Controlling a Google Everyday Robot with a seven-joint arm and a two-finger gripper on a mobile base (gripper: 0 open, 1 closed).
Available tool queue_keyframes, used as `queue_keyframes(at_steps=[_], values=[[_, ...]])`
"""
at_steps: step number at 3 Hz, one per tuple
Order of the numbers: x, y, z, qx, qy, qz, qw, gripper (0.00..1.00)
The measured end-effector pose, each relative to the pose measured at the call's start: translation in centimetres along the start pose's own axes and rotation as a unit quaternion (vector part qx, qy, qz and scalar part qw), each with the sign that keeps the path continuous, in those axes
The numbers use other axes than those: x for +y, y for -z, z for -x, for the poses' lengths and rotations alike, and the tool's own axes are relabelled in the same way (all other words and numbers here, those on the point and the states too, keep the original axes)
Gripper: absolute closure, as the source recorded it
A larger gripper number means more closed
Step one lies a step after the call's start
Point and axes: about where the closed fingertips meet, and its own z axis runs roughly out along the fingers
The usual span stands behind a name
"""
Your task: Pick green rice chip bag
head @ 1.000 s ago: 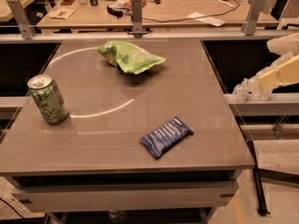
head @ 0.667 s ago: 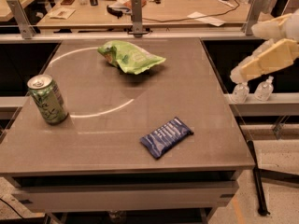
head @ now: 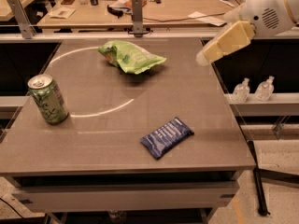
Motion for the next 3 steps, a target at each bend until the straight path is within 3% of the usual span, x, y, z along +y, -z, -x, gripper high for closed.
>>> queue_keyframes(at_steps=[1,2,3], values=[[-1.4,-2.9,1.7,-0.001,-0.019,-0.002,0.9998,0.0],[-1.5,-6.0,2.3,-0.006,-0.025,0.026,0.9993,0.0],[-0.7,-8.1,2.5,-0.045,-0.039,0.051,0.997,0.0]])
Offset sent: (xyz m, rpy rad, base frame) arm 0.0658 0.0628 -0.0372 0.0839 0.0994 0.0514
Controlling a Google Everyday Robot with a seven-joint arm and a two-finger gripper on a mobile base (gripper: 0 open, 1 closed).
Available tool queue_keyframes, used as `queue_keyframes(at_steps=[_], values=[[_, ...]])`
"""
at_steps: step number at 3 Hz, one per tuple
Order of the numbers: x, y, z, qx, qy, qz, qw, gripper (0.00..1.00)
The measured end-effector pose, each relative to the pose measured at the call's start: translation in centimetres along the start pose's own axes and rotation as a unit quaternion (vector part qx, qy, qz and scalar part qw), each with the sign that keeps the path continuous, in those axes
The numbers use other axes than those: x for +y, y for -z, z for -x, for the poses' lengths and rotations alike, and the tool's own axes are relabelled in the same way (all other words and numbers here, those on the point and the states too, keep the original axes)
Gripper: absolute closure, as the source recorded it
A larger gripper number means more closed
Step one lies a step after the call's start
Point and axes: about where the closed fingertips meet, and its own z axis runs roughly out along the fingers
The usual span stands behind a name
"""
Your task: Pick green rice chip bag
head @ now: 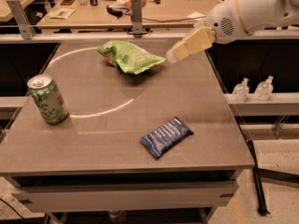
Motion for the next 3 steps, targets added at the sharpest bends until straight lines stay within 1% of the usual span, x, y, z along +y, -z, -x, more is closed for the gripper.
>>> queue_keyframes(at_steps=[1,2,3], values=[[-0.3,-1.8,-0.5,-0.022,-0.027,-0.003,0.9994,0.0],[-0.3,-1.8,-0.5,-0.022,-0.027,-0.003,0.9994,0.0],[-0.5,-3.1,-1.1,-0.025,-0.045,-0.023,0.9984,0.0]])
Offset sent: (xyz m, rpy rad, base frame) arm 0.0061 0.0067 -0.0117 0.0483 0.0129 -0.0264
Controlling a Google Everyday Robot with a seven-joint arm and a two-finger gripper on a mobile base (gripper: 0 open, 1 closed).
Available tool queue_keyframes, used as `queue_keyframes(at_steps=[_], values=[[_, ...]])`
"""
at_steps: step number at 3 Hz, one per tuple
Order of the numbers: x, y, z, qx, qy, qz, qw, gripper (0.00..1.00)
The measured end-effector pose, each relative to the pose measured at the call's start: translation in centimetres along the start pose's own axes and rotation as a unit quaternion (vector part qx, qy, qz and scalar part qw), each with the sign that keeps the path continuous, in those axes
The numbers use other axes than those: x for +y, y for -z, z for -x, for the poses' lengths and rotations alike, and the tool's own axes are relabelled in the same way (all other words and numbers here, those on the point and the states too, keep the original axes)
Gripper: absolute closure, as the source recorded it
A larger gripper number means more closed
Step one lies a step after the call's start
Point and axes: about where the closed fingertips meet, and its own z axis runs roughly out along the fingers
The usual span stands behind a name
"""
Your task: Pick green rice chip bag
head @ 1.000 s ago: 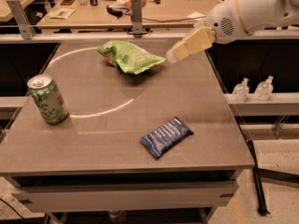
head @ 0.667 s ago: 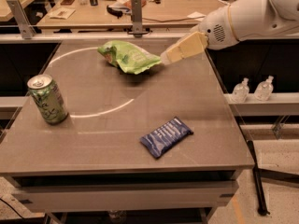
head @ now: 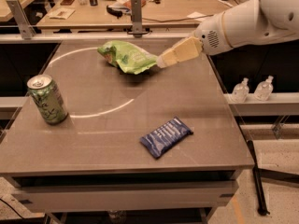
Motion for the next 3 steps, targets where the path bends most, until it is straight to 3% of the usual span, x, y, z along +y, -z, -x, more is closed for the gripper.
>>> queue_keyframes(at_steps=[1,2,3], values=[[-1.0,-1.3,-0.6,-0.021,0.003,-0.037,0.9991,0.0],[-2.4,-2.4,-0.5,-0.014,0.018,-0.069,0.9973,0.0],[-3.6,-4.8,-0.6,0.015,0.03,-0.075,0.9966,0.0]])
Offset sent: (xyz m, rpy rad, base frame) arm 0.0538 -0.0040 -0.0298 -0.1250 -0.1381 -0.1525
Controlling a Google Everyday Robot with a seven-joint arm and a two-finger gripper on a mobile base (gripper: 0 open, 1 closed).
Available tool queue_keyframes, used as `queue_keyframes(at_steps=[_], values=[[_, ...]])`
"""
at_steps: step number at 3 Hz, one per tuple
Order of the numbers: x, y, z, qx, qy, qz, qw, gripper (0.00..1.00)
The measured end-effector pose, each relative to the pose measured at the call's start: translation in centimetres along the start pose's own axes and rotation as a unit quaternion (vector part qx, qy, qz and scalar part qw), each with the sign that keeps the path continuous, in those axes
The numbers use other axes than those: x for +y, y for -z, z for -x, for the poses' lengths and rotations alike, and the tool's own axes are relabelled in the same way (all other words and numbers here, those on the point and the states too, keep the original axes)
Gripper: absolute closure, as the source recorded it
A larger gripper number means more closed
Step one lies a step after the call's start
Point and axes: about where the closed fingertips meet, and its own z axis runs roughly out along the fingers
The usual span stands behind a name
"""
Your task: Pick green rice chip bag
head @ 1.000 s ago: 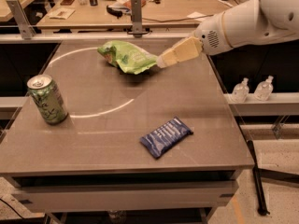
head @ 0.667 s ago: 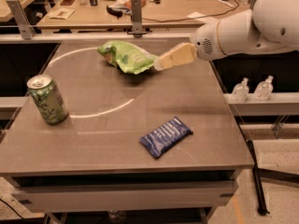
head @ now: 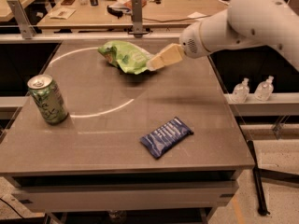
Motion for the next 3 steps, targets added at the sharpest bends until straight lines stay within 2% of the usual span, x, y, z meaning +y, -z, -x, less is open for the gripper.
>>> queue_keyframes(at_steps=[1,2,3], values=[[0.6,-3.1,-0.1,0.029,0.02,0.028,0.999,0.0],[1.5,-5.8,0.8,0.041,0.041,0.058,0.9966,0.0],[1.9,-7.8,1.8,0.046,0.057,0.078,0.9943,0.0]])
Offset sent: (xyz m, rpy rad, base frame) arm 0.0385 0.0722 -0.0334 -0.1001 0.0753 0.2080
